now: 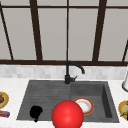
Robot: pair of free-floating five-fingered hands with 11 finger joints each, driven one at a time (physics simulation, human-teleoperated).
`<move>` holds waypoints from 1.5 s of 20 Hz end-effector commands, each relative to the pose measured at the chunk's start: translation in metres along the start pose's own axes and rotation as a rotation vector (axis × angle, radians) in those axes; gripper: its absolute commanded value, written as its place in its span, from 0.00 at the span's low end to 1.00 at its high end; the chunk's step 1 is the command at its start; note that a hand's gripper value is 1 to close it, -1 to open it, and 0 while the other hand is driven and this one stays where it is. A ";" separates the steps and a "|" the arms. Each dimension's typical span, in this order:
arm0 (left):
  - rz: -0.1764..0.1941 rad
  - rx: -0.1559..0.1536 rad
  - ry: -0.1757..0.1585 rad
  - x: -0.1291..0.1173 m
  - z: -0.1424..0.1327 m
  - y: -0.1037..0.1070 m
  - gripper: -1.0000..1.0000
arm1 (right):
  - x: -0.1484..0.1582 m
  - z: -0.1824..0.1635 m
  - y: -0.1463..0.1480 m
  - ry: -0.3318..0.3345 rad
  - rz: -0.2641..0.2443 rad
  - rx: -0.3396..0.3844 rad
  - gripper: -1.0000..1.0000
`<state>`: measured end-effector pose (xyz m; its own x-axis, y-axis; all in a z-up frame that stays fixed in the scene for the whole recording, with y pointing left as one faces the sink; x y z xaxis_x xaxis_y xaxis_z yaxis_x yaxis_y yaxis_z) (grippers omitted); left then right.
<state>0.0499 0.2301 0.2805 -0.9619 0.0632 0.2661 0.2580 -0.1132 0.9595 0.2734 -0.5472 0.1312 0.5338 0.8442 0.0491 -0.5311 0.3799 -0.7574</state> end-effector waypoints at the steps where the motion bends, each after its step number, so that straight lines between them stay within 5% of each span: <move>1: 0.000 0.000 0.000 0.000 0.000 0.000 0.50 | -0.003 -0.005 0.003 0.035 0.073 -0.102 0.00; 11: 0.000 0.000 0.000 0.000 0.000 0.000 0.50 | -0.008 -0.020 0.027 0.039 0.033 -0.026 0.00; 15: 0.000 0.000 0.000 0.000 0.000 0.000 0.50 | -0.004 -0.013 0.016 0.015 0.000 0.039 0.00; 16: 0.000 0.000 0.000 0.000 0.000 0.000 0.50 | -0.003 -0.011 0.016 -0.002 -0.020 0.035 1.00; 20: 0.000 0.000 0.000 0.000 0.000 0.000 0.50 | -0.002 -0.001 0.007 0.011 -0.032 0.011 1.00; 23: 0.000 0.000 0.000 0.000 0.000 0.000 0.50 | -0.011 0.006 0.005 0.001 -0.056 -0.076 1.00; 30: 0.000 0.000 0.000 0.000 0.000 0.000 0.50 | -0.010 0.029 -0.006 0.016 -0.169 -0.165 1.00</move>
<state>0.0499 0.2301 0.2805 -0.9619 0.0632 0.2661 0.2580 -0.1132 0.9595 0.2573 -0.5534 0.1465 0.5501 0.8218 0.1483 -0.3895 0.4096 -0.8249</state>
